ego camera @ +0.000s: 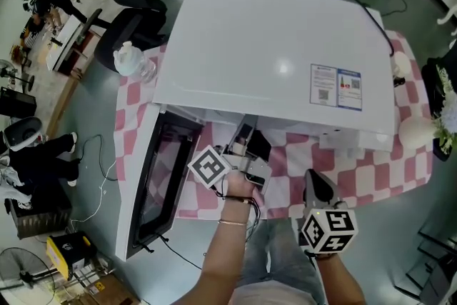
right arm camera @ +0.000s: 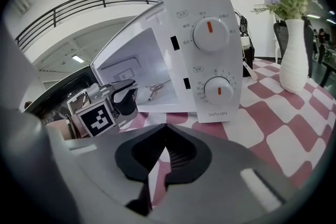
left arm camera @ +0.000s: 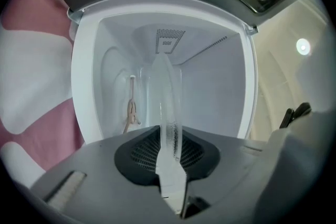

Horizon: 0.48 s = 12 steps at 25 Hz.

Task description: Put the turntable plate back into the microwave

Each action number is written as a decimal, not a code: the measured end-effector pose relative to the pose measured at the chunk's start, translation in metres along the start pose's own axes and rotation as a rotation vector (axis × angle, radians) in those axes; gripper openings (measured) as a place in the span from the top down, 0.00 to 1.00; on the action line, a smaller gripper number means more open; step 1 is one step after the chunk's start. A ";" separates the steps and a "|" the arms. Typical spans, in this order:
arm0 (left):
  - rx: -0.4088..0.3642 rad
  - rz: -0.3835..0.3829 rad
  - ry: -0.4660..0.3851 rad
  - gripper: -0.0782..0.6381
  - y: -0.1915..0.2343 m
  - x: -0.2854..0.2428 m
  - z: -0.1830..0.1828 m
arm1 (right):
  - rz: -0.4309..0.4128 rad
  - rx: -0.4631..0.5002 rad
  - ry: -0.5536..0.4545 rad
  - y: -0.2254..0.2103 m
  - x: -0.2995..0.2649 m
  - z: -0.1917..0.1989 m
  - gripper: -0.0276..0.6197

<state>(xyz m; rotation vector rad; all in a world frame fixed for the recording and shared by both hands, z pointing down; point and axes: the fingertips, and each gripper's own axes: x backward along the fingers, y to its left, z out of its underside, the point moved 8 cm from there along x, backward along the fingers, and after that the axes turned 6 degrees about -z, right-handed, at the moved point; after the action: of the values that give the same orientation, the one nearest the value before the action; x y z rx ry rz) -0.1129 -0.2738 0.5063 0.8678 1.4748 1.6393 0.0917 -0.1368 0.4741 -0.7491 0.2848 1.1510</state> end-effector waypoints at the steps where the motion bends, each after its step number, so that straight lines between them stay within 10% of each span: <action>1: 0.001 -0.002 0.000 0.81 0.000 -0.002 0.000 | 0.000 0.000 0.001 0.000 0.000 0.000 0.94; 12: 0.024 -0.034 0.001 0.81 0.004 -0.016 0.001 | 0.002 -0.001 0.003 -0.006 -0.003 -0.003 0.94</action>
<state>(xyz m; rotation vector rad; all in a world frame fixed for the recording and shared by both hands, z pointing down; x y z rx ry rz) -0.1049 -0.2878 0.5107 0.8513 1.5046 1.6005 0.0963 -0.1416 0.4759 -0.7516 0.2878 1.1522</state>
